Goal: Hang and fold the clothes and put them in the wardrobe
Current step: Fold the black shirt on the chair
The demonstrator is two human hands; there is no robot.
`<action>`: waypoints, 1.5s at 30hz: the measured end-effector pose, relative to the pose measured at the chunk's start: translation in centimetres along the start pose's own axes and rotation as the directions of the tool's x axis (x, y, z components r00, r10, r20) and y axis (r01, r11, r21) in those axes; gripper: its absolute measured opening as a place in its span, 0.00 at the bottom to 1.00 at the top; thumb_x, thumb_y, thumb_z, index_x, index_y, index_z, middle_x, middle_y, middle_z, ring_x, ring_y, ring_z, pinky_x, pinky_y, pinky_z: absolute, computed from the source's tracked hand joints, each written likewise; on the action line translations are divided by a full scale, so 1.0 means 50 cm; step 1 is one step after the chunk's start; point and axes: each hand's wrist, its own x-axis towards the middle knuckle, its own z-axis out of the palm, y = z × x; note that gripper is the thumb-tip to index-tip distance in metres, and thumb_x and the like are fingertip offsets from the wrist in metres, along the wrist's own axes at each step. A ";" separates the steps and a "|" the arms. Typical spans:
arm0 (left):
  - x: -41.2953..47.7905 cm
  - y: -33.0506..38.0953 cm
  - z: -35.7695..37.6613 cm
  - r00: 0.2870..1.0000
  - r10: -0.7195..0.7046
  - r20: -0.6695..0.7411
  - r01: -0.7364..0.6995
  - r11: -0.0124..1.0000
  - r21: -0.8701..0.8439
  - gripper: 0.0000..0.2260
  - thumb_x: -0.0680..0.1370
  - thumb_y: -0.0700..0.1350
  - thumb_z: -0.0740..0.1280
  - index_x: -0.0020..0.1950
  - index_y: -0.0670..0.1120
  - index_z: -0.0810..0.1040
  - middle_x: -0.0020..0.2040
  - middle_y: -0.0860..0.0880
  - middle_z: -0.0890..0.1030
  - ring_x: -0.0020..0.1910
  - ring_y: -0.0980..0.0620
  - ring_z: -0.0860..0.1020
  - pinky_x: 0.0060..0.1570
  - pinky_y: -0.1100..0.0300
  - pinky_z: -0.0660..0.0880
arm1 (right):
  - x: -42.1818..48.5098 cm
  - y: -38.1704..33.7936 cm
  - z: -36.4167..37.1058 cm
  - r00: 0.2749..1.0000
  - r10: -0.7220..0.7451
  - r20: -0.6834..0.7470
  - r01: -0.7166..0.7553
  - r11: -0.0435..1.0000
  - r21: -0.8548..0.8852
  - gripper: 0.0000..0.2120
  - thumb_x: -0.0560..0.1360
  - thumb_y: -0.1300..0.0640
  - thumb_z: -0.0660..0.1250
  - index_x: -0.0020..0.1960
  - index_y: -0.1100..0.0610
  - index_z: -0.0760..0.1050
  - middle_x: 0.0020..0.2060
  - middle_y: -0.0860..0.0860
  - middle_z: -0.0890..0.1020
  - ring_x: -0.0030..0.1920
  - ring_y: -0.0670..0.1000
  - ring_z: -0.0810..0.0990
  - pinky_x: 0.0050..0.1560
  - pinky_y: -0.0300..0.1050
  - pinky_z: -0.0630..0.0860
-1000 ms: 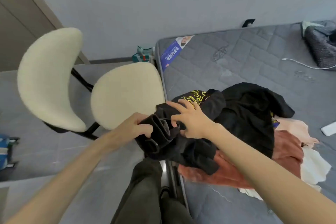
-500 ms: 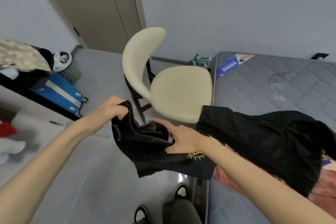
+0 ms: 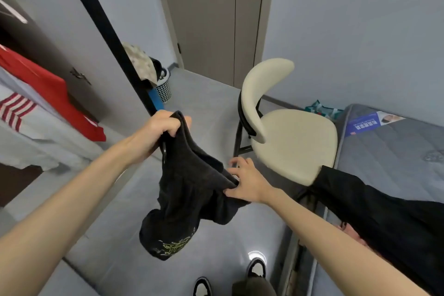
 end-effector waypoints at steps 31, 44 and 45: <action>-0.072 -0.261 -0.193 0.790 -0.062 -0.610 0.216 0.959 0.183 0.13 0.66 0.56 0.77 0.40 0.54 0.75 0.38 0.59 0.78 0.39 0.62 0.75 0.34 0.64 0.68 | 0.006 -0.161 -0.170 0.942 0.324 -0.089 -0.307 0.938 0.161 0.11 0.75 0.47 0.69 0.51 0.53 0.81 0.44 0.49 0.82 0.45 0.48 0.79 0.45 0.40 0.73; -0.129 -0.245 -0.096 0.976 -0.189 0.110 0.203 0.968 -0.144 0.16 0.62 0.49 0.78 0.46 0.47 0.82 0.45 0.46 0.85 0.45 0.50 0.84 0.39 0.62 0.78 | -0.070 -0.102 -0.116 0.820 0.224 -0.526 -0.488 0.753 -0.441 0.14 0.79 0.61 0.61 0.57 0.47 0.78 0.50 0.56 0.64 0.50 0.58 0.63 0.44 0.49 0.68; -0.130 -0.236 -0.078 0.963 -0.197 0.186 0.225 0.964 -0.144 0.14 0.62 0.47 0.78 0.45 0.47 0.83 0.45 0.45 0.85 0.45 0.50 0.84 0.39 0.63 0.78 | -0.073 -0.099 -0.113 0.809 0.235 -0.540 -0.463 0.819 -0.338 0.12 0.78 0.63 0.61 0.54 0.49 0.78 0.50 0.55 0.63 0.50 0.57 0.62 0.44 0.49 0.69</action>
